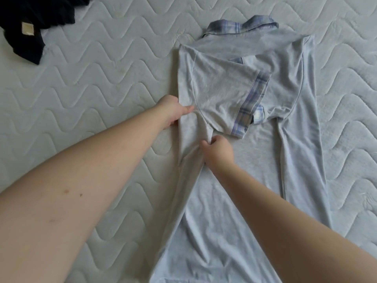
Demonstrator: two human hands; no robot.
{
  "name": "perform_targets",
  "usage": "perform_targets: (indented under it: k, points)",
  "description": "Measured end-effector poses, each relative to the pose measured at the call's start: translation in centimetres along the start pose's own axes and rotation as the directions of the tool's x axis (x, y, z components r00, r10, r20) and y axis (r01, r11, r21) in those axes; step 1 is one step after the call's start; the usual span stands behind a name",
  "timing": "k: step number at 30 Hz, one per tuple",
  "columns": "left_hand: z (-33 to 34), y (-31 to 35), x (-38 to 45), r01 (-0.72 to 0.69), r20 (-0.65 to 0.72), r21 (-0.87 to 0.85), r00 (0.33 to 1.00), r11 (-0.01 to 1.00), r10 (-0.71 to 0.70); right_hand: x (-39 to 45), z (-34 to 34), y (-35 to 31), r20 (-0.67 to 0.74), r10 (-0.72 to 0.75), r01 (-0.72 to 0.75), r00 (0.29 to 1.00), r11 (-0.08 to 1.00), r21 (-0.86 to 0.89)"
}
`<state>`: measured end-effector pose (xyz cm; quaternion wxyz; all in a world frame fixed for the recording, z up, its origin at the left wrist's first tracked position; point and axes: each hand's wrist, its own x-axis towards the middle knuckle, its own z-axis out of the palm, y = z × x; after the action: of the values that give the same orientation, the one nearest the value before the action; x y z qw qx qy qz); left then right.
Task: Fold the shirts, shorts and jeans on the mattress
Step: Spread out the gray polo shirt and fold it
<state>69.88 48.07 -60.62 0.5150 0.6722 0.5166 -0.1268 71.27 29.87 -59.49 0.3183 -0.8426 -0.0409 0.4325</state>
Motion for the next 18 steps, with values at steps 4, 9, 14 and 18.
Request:
perform_targets:
  k: [4,9,14,18]
  points:
    - [0.6,-1.2,-1.8,0.010,0.036,-0.113,0.999,0.994,-0.006,-1.7,0.5,0.8,0.194,0.025,-0.075,0.981,0.964,0.255]
    - [1.2,-3.9,-5.1,0.190,0.233,-0.160,0.961,0.969,-0.150,-4.4,2.0,2.7,0.383,0.034,-0.182,0.923,0.916,0.358]
    - [1.6,-6.9,-7.5,0.214,0.256,-0.273,0.956,0.938,-0.144,-5.9,2.7,4.6,0.424,0.004,-0.203,0.905,0.882,0.425]
    - [2.7,-8.2,-8.3,0.129,0.168,-0.302,0.982,0.944,-0.080,-6.4,2.9,5.2,0.346,0.063,-0.196,0.936,0.910,0.365]
